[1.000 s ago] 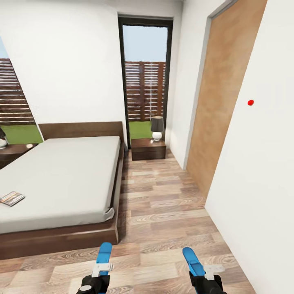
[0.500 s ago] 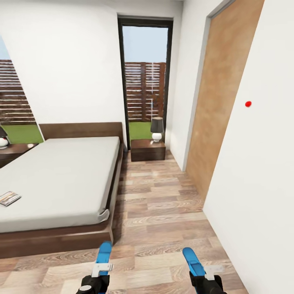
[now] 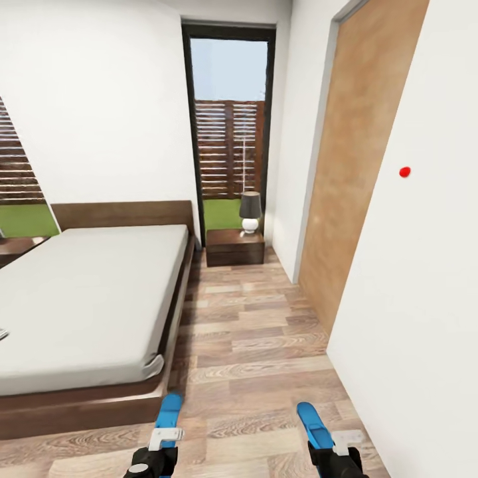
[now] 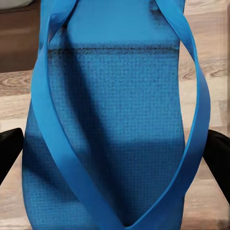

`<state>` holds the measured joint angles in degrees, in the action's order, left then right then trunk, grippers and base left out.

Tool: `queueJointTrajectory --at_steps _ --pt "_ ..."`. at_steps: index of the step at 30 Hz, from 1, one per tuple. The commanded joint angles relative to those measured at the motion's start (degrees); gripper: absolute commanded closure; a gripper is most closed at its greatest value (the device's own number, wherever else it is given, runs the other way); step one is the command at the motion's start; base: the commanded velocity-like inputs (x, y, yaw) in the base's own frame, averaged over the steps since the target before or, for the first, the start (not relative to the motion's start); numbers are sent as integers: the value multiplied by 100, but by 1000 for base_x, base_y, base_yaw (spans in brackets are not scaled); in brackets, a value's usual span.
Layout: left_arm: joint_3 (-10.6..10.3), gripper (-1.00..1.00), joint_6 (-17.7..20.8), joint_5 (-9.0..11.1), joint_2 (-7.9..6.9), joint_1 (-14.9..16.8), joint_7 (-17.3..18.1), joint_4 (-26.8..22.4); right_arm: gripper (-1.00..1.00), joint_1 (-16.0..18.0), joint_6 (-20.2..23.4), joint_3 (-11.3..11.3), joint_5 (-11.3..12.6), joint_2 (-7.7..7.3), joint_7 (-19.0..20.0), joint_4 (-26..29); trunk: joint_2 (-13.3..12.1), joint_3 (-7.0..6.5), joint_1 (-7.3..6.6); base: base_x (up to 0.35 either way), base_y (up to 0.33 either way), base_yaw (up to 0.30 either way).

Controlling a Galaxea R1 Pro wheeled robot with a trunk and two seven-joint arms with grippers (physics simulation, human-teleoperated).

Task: In the bedroom, move the book from the bed onto either nightstand, and place the two sandals side by side next to the bed.

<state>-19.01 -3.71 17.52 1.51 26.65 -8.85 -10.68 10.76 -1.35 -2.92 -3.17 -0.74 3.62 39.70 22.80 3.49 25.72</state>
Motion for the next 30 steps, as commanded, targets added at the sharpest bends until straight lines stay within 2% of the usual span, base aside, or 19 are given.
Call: queueJointTrajectory --at_steps 1,30 --pt "-50 100 -23 50 -1 7 -29 4 100 5 -14 -24 -33 3 34 -2 12 12 6 267 -180 -1" --pt "-51 100 -16 50 -1 7 -29 4 100 5 -14 -24 -34 3 34 -23 12 12 6 291 -80 0"
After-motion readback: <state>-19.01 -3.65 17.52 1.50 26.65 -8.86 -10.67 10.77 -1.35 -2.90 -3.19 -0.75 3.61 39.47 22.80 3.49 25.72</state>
